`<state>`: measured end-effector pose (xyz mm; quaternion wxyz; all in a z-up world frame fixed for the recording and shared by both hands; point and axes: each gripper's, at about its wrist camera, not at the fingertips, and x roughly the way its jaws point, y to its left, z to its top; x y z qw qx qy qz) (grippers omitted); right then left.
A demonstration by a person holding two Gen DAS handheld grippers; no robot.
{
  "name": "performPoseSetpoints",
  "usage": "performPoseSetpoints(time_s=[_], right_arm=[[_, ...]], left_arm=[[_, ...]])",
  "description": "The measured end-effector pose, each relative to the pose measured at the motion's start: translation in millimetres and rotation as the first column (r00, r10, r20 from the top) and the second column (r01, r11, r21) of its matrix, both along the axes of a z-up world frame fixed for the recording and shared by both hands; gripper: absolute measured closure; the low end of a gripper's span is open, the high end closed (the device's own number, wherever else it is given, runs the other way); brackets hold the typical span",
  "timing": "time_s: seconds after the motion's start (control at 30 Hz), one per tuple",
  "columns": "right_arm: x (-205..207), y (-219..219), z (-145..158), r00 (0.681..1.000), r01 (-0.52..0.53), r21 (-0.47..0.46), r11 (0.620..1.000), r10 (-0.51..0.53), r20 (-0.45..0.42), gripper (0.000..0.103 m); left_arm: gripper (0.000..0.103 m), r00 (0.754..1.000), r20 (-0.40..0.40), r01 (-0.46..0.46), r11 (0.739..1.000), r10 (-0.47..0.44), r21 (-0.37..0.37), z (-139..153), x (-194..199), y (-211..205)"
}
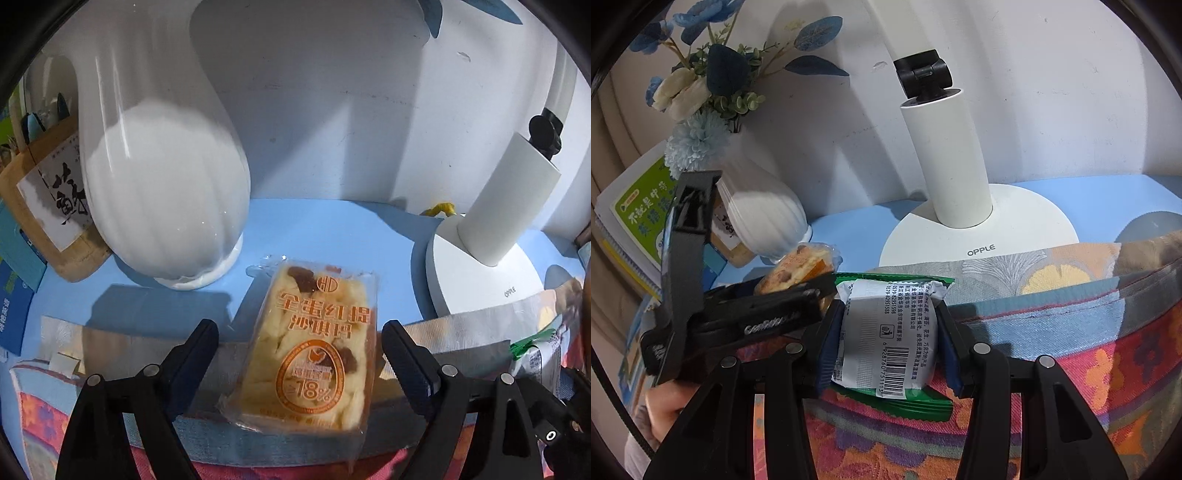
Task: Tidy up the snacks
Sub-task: 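Grasp the green-edged wrapper with the right tool while the left tool grasps the orange-printed cake pack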
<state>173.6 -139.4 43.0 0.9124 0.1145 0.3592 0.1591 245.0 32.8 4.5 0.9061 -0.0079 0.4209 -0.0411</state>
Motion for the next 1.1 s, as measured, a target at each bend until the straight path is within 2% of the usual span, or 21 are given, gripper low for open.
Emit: performPoseSetpoints(time_s=[0.03,0.1,0.3,0.7,0.8,0.9,1.0,1.1], right_arm=[[0,-1,0,1.0,0.001,0.005,1.0,-0.001,-0.001,0.057],[2,-1,-1,1.0,0.001,0.007,1.0,-0.001,-0.004,0.057],[0,0,0,1.0,0.001,0.001,1.0,-0.001,0.003,0.057],[-12,1,15,0.996,0.008,-0.013,1.0,-0.007,0.093,0.057],[-20,-5,31,0.992,0.01,-0.007,1.0,-0.009,0.125,0.058],[-30,-18,50,0.989,0.016,0.028,0.999,-0.02,0.15,0.058],[-40,-39,76,0.986,0.014,0.086,0.996,-0.028,0.163,0.058],[-51,-64,103,0.985,0.026,0.081,0.996,-0.04,0.171,0.057]], left_arm=[[0.058,1.0,0.017,0.017,0.999,-0.016,-0.029,3,-3,1],[0.058,0.999,0.023,0.026,0.998,-0.025,-0.064,6,-2,4],[0.058,0.998,0.064,-0.022,0.997,0.026,-0.071,11,-8,12],[0.058,0.986,0.161,-0.035,0.999,0.032,0.013,26,-26,10],[0.058,0.977,0.201,-0.074,0.997,0.067,0.025,36,-40,17],[0.058,0.98,0.188,-0.075,0.997,0.072,0.011,46,-56,15],[0.058,0.981,0.189,-0.057,0.998,0.053,0.016,70,-73,-2],[0.058,0.979,0.205,-0.014,1.0,0.017,-0.013,105,-85,-31]])
